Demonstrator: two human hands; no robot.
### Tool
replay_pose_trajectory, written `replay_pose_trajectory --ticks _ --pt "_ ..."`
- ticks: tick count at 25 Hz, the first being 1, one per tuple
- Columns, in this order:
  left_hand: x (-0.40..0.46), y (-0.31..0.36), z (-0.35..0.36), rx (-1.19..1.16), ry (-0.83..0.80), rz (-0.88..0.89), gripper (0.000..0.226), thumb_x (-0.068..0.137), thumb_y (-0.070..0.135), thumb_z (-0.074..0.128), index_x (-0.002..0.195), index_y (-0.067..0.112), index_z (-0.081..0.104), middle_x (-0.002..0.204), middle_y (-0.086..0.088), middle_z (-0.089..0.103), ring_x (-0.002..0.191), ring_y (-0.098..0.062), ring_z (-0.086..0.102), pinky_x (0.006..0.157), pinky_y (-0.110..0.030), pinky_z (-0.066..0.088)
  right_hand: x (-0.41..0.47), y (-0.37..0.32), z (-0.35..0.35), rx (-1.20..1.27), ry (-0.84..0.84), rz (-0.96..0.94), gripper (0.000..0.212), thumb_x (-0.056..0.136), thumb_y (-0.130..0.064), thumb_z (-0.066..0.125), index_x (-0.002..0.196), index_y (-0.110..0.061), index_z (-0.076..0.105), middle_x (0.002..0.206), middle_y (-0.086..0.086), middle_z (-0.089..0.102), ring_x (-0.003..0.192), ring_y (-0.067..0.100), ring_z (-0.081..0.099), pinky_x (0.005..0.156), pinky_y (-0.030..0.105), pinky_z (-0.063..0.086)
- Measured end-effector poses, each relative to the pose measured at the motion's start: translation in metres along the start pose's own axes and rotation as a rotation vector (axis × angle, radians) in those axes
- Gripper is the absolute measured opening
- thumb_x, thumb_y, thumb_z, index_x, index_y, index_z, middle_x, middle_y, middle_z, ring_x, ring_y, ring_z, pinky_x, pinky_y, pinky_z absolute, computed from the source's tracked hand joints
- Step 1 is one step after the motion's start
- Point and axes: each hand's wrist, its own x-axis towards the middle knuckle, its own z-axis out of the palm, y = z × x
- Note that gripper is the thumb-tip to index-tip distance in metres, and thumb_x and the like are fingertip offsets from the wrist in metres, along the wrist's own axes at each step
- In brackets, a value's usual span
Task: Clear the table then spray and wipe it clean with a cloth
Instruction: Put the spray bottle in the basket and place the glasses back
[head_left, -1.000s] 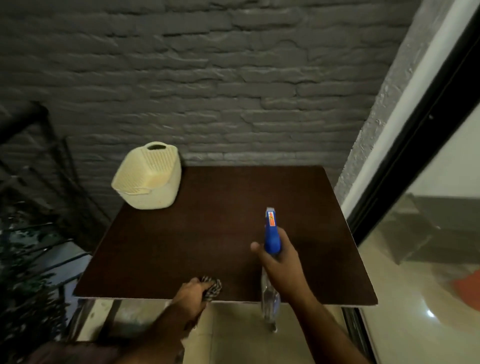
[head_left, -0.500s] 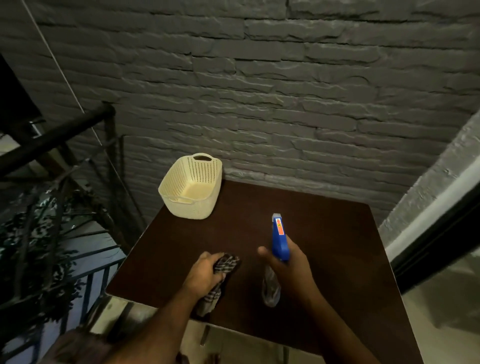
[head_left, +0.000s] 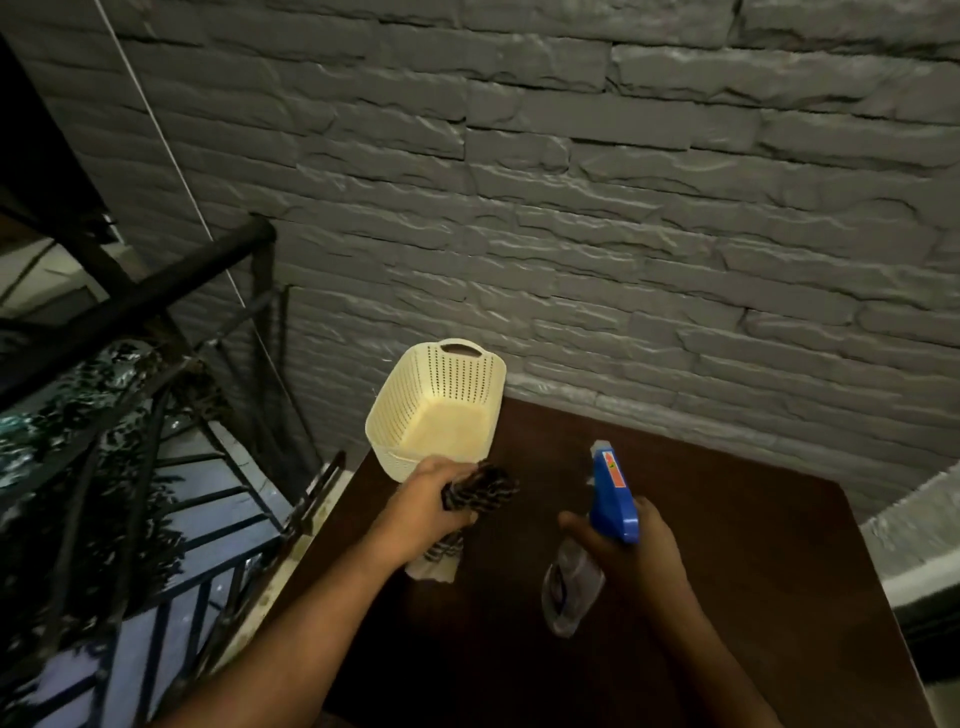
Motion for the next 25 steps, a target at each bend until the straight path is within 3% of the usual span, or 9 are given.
replay_pose_trajectory --ticks 3,7,10,13,16,20,25 --pt "0.055 0.006 -0.047 0.085 0.030 0.080 0.059 0.072 0.021 0.080 0.127 0.029 0.058 0.119 0.013 0.058 0.110 -0.005 0.052 0.098 -0.024 0.040 0.025 -0.020 -0.005 0.096 0.024 -0.013 0.026 0.079 -0.030 0.076 0.091 -0.031 0.053 0.095 -0.005 0.062 0.085 0.011 0.063 0.078 0.031 0.055" --pt "0.127 -0.006 -0.081 0.294 0.045 0.137 0.055 0.074 0.019 0.076 0.126 0.023 0.060 0.119 0.002 0.066 0.109 -0.015 0.058 0.092 -0.017 0.037 0.053 -0.049 -0.009 0.272 0.211 -0.042 0.028 0.075 -0.022 0.080 0.097 -0.021 0.063 0.091 0.001 0.071 0.083 0.013 0.071 0.072 0.031 0.059" --pt "0.161 -0.036 -0.063 0.436 -0.112 0.069 0.046 0.076 0.022 0.065 0.119 0.035 0.060 0.110 0.004 0.065 0.103 -0.019 0.059 0.090 -0.031 0.048 0.079 -0.075 -0.011 0.320 0.273 -0.092 0.018 0.077 -0.021 0.078 0.090 -0.021 0.064 0.086 0.003 0.073 0.079 0.015 0.073 0.075 0.037 0.061" --pt "0.172 -0.072 -0.032 0.481 -0.275 -0.061 0.044 0.075 0.033 0.053 0.118 0.043 0.054 0.116 0.006 0.059 0.103 -0.019 0.056 0.089 -0.036 0.049 0.107 -0.108 -0.009 0.332 0.266 -0.182 0.014 0.080 -0.023 0.076 0.088 -0.025 0.064 0.084 0.000 0.073 0.078 0.010 0.072 0.074 0.032 0.060" --pt "0.173 -0.082 -0.006 0.517 -0.466 -0.081 0.036 0.084 0.026 0.057 0.118 0.034 0.063 0.121 0.005 0.062 0.108 -0.019 0.058 0.098 -0.037 0.046 0.132 -0.136 -0.003 0.297 0.229 -0.280 0.013 0.081 -0.026 0.073 0.086 -0.032 0.062 0.085 -0.002 0.072 0.079 0.007 0.071 0.071 0.025 0.057" --pt "0.192 -0.081 0.010 0.462 -0.571 -0.224 0.037 0.083 0.041 0.064 0.111 0.017 0.069 0.110 0.001 0.069 0.097 -0.018 0.062 0.095 -0.038 0.048 0.167 -0.162 0.011 0.292 0.183 -0.358 0.016 0.081 -0.034 0.070 0.095 -0.030 0.064 0.090 -0.009 0.071 0.083 -0.001 0.070 0.070 0.020 0.056" --pt "0.197 -0.089 0.013 0.529 -0.665 -0.100 0.031 0.093 0.025 0.054 0.122 0.018 0.061 0.118 -0.004 0.064 0.105 -0.023 0.060 0.097 -0.043 0.047 0.214 -0.169 0.049 0.293 0.102 -0.333 0.017 0.087 -0.027 0.069 0.091 -0.038 0.056 0.088 -0.012 0.067 0.081 0.002 0.067 0.073 0.023 0.055"
